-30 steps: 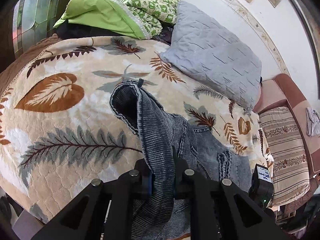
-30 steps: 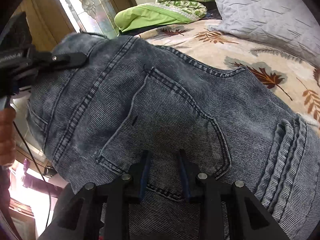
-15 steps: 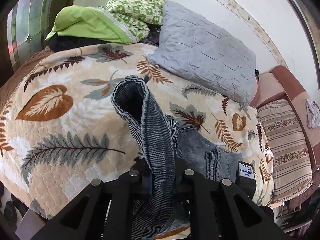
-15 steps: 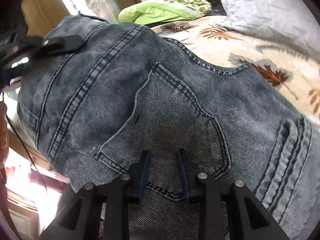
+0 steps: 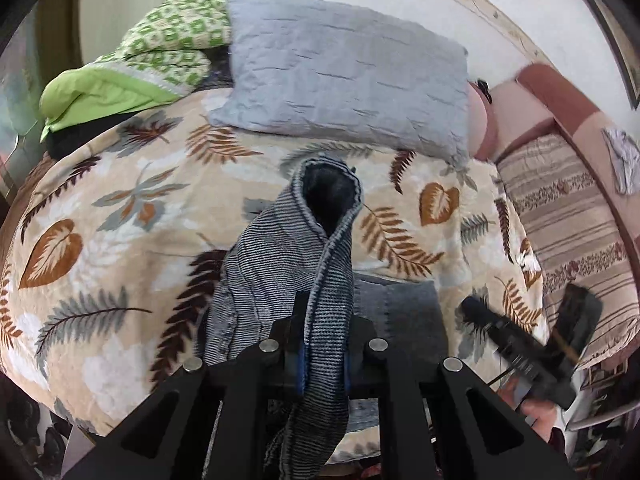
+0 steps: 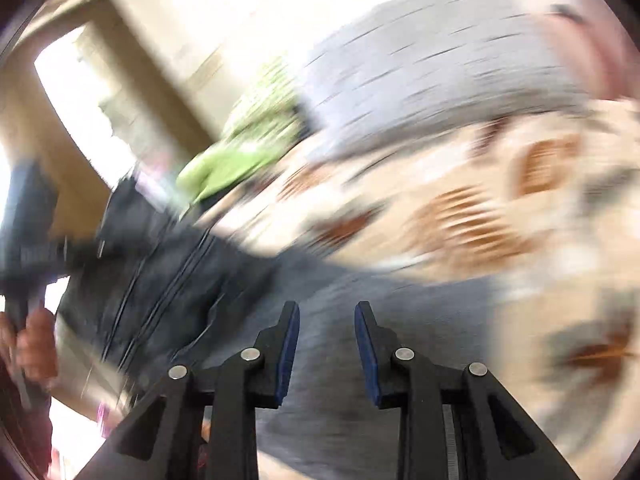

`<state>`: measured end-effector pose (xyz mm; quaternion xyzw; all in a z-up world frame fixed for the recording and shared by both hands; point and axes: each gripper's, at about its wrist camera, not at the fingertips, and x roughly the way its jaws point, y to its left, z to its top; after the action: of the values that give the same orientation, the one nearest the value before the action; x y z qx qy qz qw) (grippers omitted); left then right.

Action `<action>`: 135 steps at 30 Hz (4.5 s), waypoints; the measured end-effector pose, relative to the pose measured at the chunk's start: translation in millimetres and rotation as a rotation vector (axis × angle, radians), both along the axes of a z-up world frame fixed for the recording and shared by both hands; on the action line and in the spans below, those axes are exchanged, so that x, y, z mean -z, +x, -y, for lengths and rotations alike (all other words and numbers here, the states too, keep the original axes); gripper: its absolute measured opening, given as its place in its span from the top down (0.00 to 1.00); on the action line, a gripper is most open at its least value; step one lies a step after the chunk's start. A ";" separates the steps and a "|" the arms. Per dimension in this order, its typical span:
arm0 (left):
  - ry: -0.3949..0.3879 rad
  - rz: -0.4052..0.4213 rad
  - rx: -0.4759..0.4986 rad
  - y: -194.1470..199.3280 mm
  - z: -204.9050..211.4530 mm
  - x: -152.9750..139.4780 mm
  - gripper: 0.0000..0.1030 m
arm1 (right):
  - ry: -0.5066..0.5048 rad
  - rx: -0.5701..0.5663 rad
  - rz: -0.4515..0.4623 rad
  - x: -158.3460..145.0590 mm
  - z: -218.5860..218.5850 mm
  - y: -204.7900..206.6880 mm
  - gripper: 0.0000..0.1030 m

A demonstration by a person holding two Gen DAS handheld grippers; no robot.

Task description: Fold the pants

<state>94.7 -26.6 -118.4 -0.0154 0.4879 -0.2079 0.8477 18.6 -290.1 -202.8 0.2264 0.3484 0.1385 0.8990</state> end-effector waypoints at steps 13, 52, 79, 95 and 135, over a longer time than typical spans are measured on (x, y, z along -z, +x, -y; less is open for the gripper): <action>0.120 -0.083 0.145 -8.1 200.4 58.2 0.97 | 0.147 0.460 0.029 2.3 144.3 -20.7 0.68; 0.171 -0.136 -0.097 -4.6 -19.9 122.9 1.00 | 0.021 -0.197 -0.138 49.2 -29.2 14.9 0.89; 0.288 0.048 0.138 -48.1 42.6 92.3 0.92 | -0.184 0.220 0.017 -10.0 20.9 -10.5 0.85; 0.279 -0.056 0.026 -30.6 21.5 133.2 0.34 | -0.018 0.029 -0.334 67.2 19.2 69.1 0.80; 0.421 0.064 0.002 -72.1 17.5 146.9 0.00 | 0.016 -0.125 -0.290 70.9 -8.8 -25.9 0.75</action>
<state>22.6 -44.1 -265.3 0.1689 0.4933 -0.1026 0.8471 -7.3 -281.3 -273.7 0.2292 0.4869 0.1627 0.8270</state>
